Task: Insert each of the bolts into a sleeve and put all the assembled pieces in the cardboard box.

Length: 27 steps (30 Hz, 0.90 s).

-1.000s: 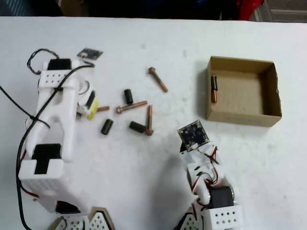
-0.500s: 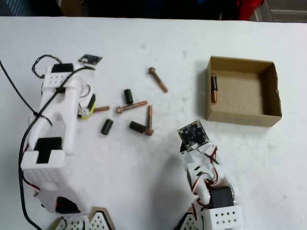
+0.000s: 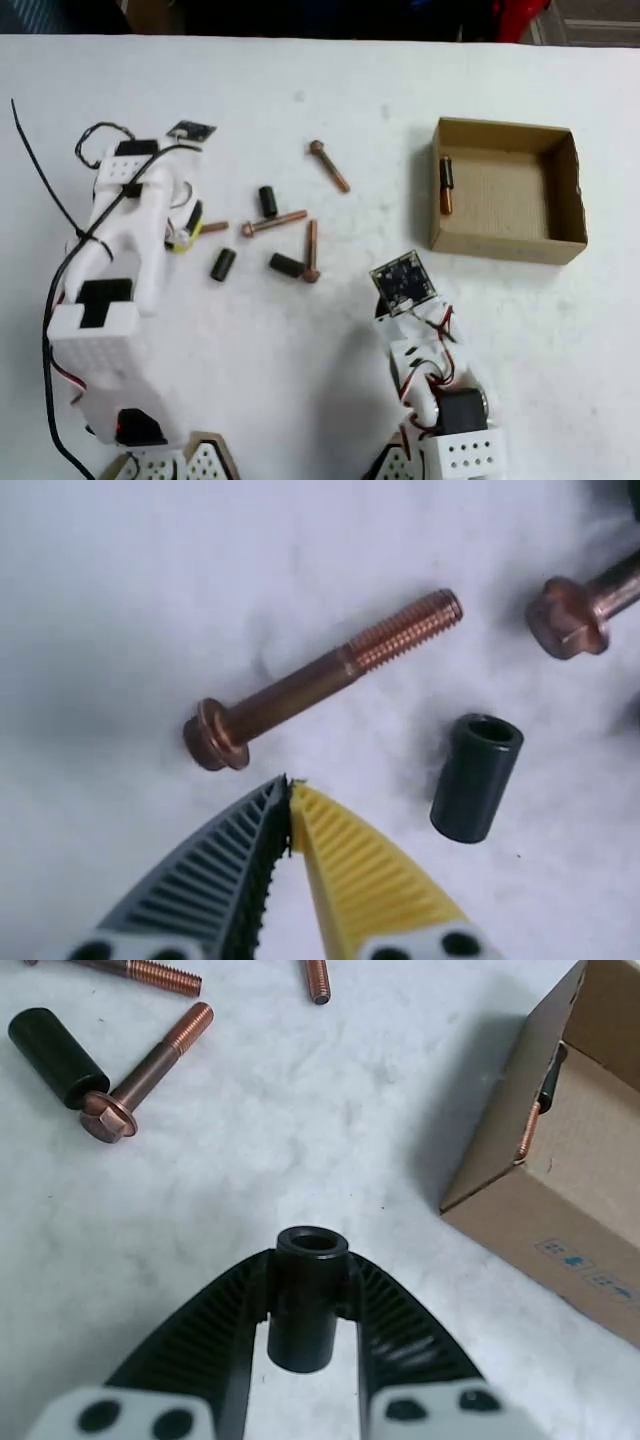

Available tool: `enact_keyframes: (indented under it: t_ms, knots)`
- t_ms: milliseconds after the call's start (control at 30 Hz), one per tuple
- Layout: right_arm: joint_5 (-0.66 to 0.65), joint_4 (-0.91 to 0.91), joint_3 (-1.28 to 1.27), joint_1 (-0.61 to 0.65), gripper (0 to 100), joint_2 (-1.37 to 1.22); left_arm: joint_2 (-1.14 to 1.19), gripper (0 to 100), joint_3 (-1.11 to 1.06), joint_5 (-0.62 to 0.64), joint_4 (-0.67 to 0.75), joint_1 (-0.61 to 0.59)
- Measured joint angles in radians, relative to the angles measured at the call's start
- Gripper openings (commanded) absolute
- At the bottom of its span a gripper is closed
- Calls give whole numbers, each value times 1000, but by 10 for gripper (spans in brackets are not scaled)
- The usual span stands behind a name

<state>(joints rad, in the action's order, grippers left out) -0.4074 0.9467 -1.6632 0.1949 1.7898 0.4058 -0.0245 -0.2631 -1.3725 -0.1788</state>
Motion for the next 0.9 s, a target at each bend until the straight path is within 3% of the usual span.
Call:
enact_keyframes:
  t_ms: [367, 900]
  knots:
    - [0, 0, 0, 0, 18, 0, 66, 27, 6, 0, 41, -35]
    - [0, 0, 0, 0, 18, 0, 275, 29, 324, 0, 41, -64]
